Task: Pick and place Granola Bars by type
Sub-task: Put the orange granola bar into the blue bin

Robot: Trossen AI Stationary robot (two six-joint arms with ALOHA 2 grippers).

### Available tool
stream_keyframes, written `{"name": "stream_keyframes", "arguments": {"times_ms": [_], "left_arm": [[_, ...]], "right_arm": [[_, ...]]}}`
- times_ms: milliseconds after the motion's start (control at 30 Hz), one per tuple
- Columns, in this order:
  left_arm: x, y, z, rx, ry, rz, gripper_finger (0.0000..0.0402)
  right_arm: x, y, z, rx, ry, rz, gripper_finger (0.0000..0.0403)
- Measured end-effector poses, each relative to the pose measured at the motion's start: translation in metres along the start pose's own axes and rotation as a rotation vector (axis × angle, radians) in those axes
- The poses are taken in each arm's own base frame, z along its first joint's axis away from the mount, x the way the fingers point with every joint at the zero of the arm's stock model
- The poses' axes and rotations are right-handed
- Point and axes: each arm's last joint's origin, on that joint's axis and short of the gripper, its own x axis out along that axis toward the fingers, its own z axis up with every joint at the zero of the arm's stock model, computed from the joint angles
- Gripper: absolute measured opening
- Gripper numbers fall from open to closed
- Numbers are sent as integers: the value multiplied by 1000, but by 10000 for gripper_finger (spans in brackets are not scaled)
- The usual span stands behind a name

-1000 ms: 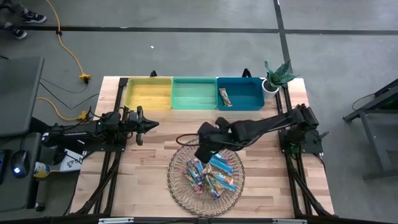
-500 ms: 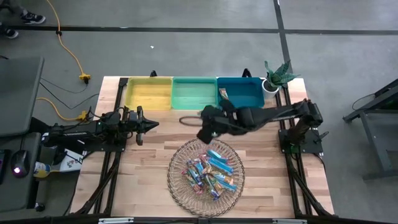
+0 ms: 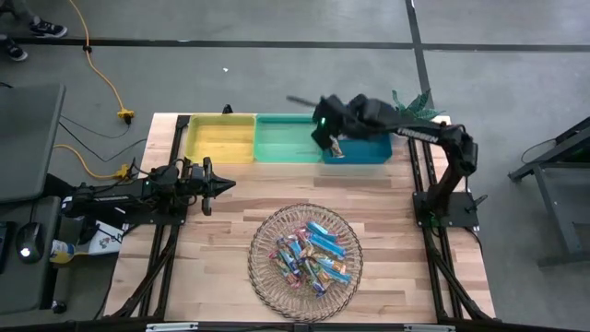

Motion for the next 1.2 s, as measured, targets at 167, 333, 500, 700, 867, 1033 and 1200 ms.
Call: {"name": "stream_keyframes", "arguments": {"times_ms": [167,333,500,700,867,1033,1200], "left_arm": [[0,0,0,0,0,0,0],[0,0,0,0,0,0,0],[0,0,0,0,0,0,0],[0,0,0,0,0,0,0],[0,0,0,0,0,0,0],[0,0,0,0,0,0,0],[0,0,0,0,0,0,0]], "right_arm": [[24,-39,12,158,61,-12,96],[45,-65,19,289,122,31,96],[75,-70,19,307,227,110,96],[108,-60,13,245,332,127,96],[134,-51,5,212,430,157,96],[156,-43,-5,159,518,138,96],[168,-38,-10,131,559,147,96]]}}
